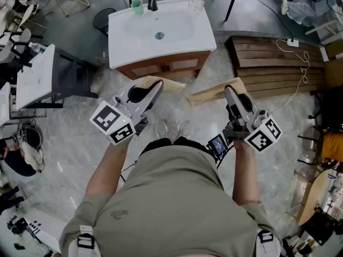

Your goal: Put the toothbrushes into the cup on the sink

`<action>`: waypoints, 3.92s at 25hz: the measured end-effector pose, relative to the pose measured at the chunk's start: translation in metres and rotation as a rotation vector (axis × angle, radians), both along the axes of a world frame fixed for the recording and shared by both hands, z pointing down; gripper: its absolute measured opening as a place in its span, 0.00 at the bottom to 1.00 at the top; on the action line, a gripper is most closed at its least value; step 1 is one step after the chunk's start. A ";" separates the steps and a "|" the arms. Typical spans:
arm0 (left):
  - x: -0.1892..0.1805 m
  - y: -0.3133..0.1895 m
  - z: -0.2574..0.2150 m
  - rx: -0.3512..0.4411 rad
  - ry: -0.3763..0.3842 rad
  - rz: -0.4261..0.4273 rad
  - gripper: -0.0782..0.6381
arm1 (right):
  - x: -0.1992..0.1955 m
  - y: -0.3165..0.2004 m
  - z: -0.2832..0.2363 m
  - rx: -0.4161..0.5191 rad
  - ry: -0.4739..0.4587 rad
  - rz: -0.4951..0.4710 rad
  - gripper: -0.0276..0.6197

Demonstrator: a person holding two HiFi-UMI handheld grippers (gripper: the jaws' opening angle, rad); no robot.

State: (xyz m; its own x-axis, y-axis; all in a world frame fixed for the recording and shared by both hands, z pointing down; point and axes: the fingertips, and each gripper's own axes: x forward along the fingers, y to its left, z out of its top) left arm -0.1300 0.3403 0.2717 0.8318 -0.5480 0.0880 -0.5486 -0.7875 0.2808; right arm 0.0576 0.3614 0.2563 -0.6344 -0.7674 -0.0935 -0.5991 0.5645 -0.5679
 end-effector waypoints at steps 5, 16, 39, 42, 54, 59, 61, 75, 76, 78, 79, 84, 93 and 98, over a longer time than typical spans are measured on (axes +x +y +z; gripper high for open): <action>0.007 -0.002 0.004 0.000 0.001 -0.005 0.16 | 0.005 -0.003 0.004 -0.001 0.000 -0.011 0.13; 0.023 -0.004 0.008 -0.005 -0.015 -0.041 0.16 | 0.036 -0.008 0.014 -0.016 -0.041 -0.009 0.13; 0.036 -0.036 0.019 -0.023 -0.010 -0.040 0.16 | 0.062 -0.044 0.036 -0.074 -0.059 0.024 0.13; 0.033 -0.045 0.022 -0.029 -0.008 -0.039 0.16 | 0.059 -0.053 0.038 -0.081 -0.056 0.024 0.13; 0.020 -0.093 0.028 -0.038 0.003 -0.017 0.16 | 0.043 -0.096 0.042 -0.093 -0.047 0.038 0.13; 0.015 -0.117 0.032 -0.053 0.012 -0.010 0.16 | 0.039 -0.117 0.045 -0.110 -0.041 0.051 0.13; 0.013 -0.127 0.032 -0.056 0.016 -0.006 0.16 | 0.036 -0.127 0.046 -0.116 -0.038 0.055 0.13; -0.019 -0.206 0.041 -0.073 0.032 0.027 0.16 | 0.002 -0.201 0.048 -0.131 -0.018 0.084 0.13; -0.021 -0.211 0.041 -0.073 0.032 0.030 0.16 | -0.001 -0.206 0.048 -0.132 -0.016 0.087 0.13; -0.027 -0.223 0.042 -0.074 0.035 0.038 0.16 | -0.008 -0.216 0.048 -0.134 -0.011 0.091 0.13; -0.030 -0.228 0.043 -0.074 0.037 0.041 0.16 | -0.011 -0.221 0.048 -0.135 -0.009 0.094 0.13; -0.038 -0.253 0.045 -0.076 0.041 0.055 0.16 | -0.020 -0.244 0.046 -0.134 0.000 0.110 0.13; -0.050 -0.284 0.042 -0.068 0.040 0.076 0.16 | -0.028 -0.271 0.044 -0.127 0.003 0.138 0.13; -0.049 -0.295 0.043 -0.069 0.039 0.083 0.16 | -0.025 -0.281 0.046 -0.130 0.002 0.152 0.13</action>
State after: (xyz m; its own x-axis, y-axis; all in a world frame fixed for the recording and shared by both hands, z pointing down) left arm -0.1788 0.0450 0.3147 0.8776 -0.4709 0.0896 -0.4697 -0.8077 0.3564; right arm 0.0329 0.0802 0.3018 -0.5101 -0.8600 0.0139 -0.6732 0.3891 -0.6288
